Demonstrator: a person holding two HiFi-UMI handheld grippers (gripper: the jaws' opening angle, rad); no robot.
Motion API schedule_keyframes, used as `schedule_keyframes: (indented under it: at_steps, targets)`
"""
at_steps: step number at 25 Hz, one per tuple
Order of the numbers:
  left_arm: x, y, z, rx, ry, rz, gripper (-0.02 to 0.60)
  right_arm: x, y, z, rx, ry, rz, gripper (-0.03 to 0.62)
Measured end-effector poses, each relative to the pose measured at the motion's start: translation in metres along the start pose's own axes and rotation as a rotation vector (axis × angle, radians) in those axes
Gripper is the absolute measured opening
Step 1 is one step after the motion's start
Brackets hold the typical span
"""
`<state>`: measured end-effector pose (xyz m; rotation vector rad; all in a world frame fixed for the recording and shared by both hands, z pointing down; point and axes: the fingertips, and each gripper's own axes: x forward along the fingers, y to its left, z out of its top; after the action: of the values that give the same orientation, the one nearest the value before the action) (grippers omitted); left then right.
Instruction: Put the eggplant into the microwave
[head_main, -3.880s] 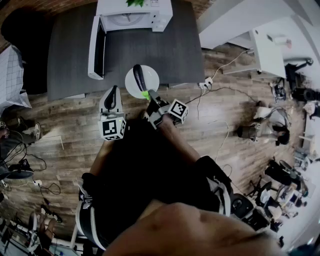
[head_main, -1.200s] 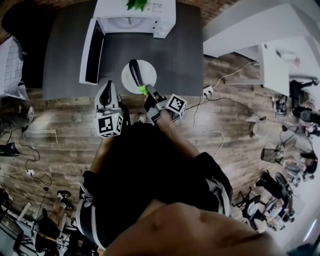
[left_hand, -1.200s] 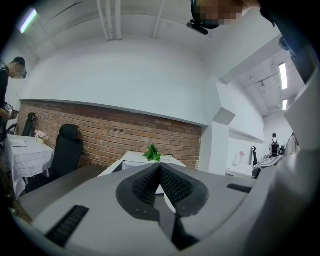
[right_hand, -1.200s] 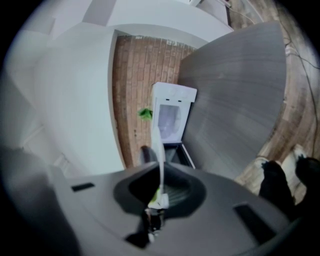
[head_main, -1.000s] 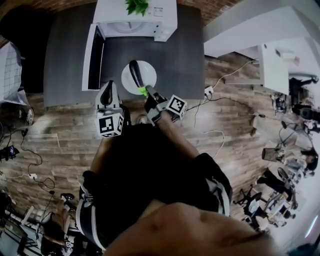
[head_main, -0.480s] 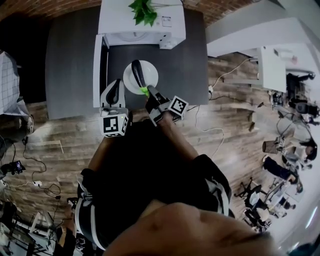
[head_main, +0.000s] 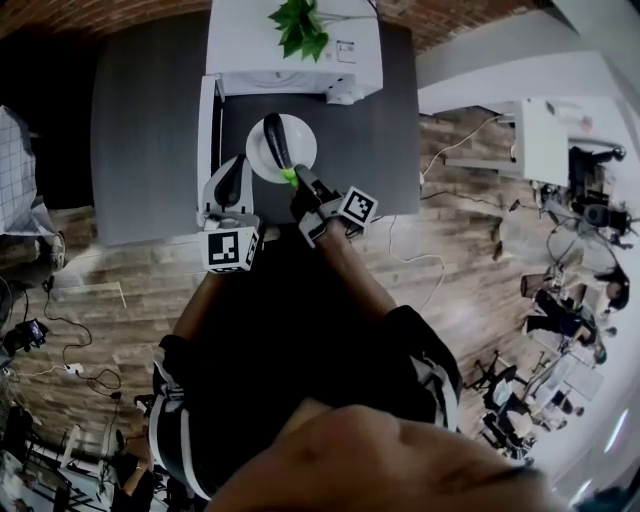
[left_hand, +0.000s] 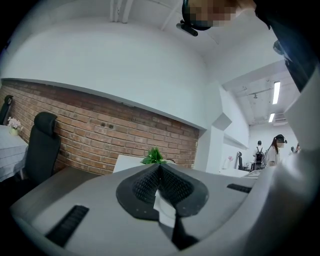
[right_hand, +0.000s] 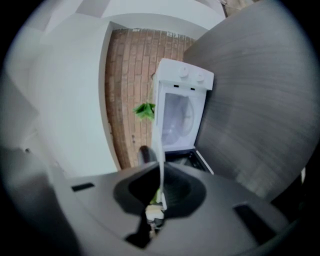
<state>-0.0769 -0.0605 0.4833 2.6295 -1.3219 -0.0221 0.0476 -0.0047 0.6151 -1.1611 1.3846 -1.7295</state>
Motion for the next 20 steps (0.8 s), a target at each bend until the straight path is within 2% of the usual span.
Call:
schedule_keyframes:
  at_steps: [11, 20]
  targets:
    - [0.015, 0.001, 0.008, -0.013, -0.042, 0.148, 0.035, 0.026, -0.014, 0.029, -0.034, 0.122, -0.033, 0.038]
    - [0.025, -0.005, 0.013, -0.005, -0.067, 0.238, 0.035, 0.049, -0.026, 0.054, -0.06, 0.206, -0.039, 0.038]
